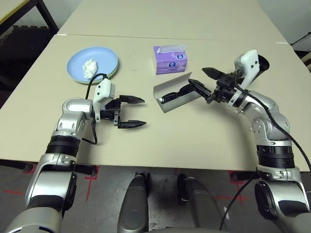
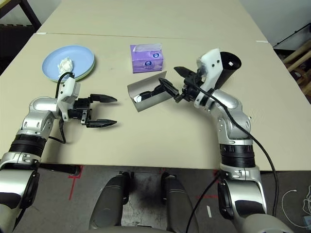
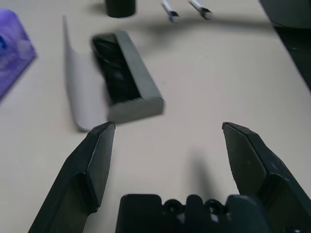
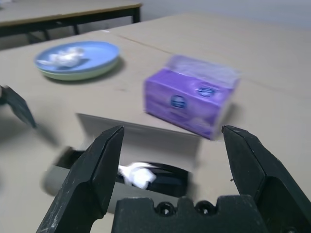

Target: Organize and tidy the items on the table.

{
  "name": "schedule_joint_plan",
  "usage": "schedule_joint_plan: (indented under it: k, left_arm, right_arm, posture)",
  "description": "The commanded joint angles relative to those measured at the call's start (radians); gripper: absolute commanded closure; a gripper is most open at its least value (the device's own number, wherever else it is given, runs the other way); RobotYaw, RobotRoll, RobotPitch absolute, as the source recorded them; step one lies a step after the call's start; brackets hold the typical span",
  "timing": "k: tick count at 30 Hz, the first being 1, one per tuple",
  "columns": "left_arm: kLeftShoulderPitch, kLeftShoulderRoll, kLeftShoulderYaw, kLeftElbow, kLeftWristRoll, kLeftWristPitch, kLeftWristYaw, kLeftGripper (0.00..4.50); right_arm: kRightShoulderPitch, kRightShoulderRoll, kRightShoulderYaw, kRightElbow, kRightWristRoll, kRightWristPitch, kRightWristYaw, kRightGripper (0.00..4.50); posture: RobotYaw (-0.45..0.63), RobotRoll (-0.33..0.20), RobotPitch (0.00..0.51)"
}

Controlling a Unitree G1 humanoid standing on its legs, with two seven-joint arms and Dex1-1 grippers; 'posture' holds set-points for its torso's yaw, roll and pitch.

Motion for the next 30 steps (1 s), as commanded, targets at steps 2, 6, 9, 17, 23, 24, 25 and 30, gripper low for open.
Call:
schedule_joint_plan:
  k: [2,6,9,17,23,24,25,30]
  left_arm:
    - [-0.011,-0.013,0.01,0.026,0.009,0.002,0.038,0.0]
    - [-0.016,-0.037,0.022,0.036,0.01,0.001,0.1,0.0]
    - [-0.013,-0.038,0.021,0.028,0.009,0.002,0.108,0.0]
    - [0.0,-0.016,0.034,0.015,0.008,0.015,0.109,0.0]
    - [-0.009,-0.006,0.036,0.028,0.012,0.018,0.12,0.0]
    - [-0.012,-0.007,0.036,0.031,0.013,0.017,0.123,0.0]
    - [-0.015,-0.009,0.036,0.032,0.013,0.017,0.127,0.0]
    - [-0.029,-0.02,0.04,0.05,0.02,0.014,0.164,0.0]
  right_arm:
    - [0.043,-0.011,-0.008,0.069,0.02,-0.096,-0.001,0.04]
    - [0.072,-0.024,-0.016,0.129,0.055,-0.184,0.05,0.04]
    - [0.085,-0.056,-0.004,0.171,0.075,-0.259,0.135,0.04]
    - [0.097,-0.14,-0.004,0.236,0.14,-0.303,0.304,0.04]
    - [0.111,-0.216,0.006,0.256,0.133,-0.344,0.387,0.04]
    - [0.116,-0.23,0.013,0.259,0.124,-0.361,0.402,0.04]
    - [0.12,-0.241,0.017,0.26,0.12,-0.369,0.413,0.04]
    - [0.128,-0.261,0.01,0.253,0.122,-0.383,0.408,0.04]
  posture:
    - [0.12,0.0,0.201]
    - [0.12,0.0,0.199]
    - [0.12,0.0,0.198]
    - [0.13,0.0,0.198]
    - [0.13,0.0,0.199]
    - [0.13,0.0,0.199]
    - [0.13,0.0,0.199]
    - [0.12,0.0,0.196]
